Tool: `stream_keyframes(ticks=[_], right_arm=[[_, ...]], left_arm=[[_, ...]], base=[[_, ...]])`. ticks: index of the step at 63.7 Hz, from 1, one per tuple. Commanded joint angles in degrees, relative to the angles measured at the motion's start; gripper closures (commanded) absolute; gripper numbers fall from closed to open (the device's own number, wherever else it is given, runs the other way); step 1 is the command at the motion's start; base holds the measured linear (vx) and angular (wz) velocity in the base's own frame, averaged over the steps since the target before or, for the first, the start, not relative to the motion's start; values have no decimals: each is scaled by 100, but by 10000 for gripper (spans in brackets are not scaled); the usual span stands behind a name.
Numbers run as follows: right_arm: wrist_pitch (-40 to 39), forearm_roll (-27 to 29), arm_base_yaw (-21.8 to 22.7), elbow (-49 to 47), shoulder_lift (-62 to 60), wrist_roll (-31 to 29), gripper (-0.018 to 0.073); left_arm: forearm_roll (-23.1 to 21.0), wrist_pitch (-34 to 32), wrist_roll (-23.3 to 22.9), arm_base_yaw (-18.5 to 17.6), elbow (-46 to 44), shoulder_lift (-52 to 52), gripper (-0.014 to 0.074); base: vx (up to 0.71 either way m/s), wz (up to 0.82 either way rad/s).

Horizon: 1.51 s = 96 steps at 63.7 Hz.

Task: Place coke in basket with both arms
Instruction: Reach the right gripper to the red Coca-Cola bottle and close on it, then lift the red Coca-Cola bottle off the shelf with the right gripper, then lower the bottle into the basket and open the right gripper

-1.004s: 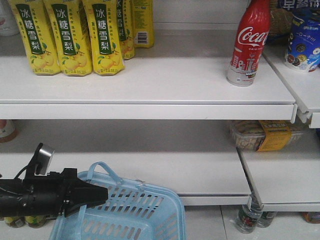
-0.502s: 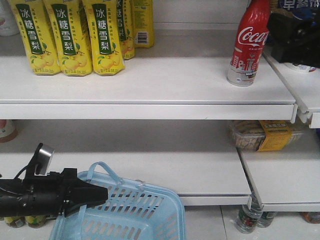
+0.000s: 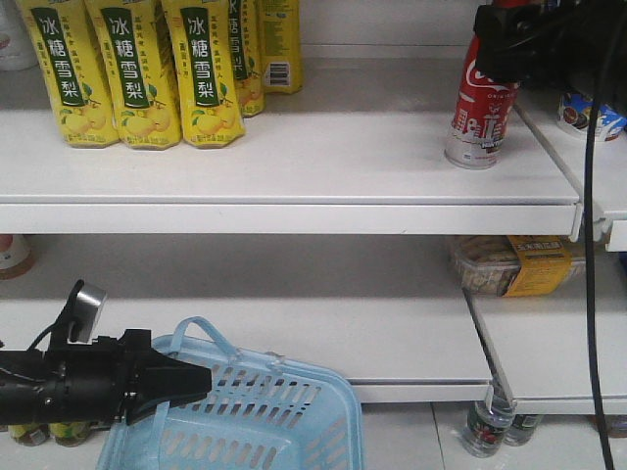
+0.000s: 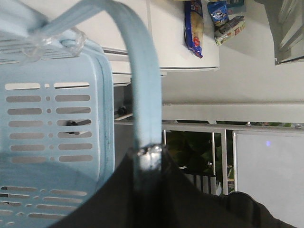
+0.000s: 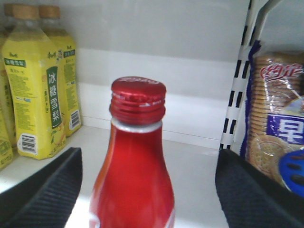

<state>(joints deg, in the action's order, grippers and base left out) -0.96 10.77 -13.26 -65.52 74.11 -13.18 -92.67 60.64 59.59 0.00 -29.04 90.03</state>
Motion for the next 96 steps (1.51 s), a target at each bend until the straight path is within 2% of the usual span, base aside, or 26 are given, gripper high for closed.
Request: stream_keyframes(ticks=[1,6,10,16,24,41,56,69,82,88,96], right_arm=[[-427,81,2,-375,21,24,0],[-422,240,2,-525,134,24,27],[-424,375,2,-596,178,24,89],[-253,596,-9,-640,160,24,262],[364,673,-149,-635,-50,-35,579],[1253,676,-1040,-635,-763,-866,568],[2747,698,-1950,-635,-1467,-880,566],[3911,842,-2600,-616,-1323,-853,564],[4480,1076,-2816,-616,-606,-492,564],[4673,1279,-2815,-616,-185,-542,562],[4724,1277,-2815,-616,432,-556,559]], left_arm=[[-443,436,50,-14,-106,-208,603],[-443,436,50,-14,-106,-208,603],[-443,436,50,-14,-106,-208,603],[-443,436,50,-14,-106,-208,603],[-443,436,50,-14,-106,-208,603],[-443,436,50,-14,-106,-208,603],[-443,436,50,-14,-106,-208,603],[-443,436,50,-14,-106,-208,603],[-443,436,50,-14,-106,-208,603],[-443,436,50,-14,-106,-208,603],[-443,436,50,-14,-106,-208,603]], base=[[0,0],[0,0],[0,0],[0,0],[0,0],[0,0],[0,0],[0,0],[0,0],[0,0],[0,0]])
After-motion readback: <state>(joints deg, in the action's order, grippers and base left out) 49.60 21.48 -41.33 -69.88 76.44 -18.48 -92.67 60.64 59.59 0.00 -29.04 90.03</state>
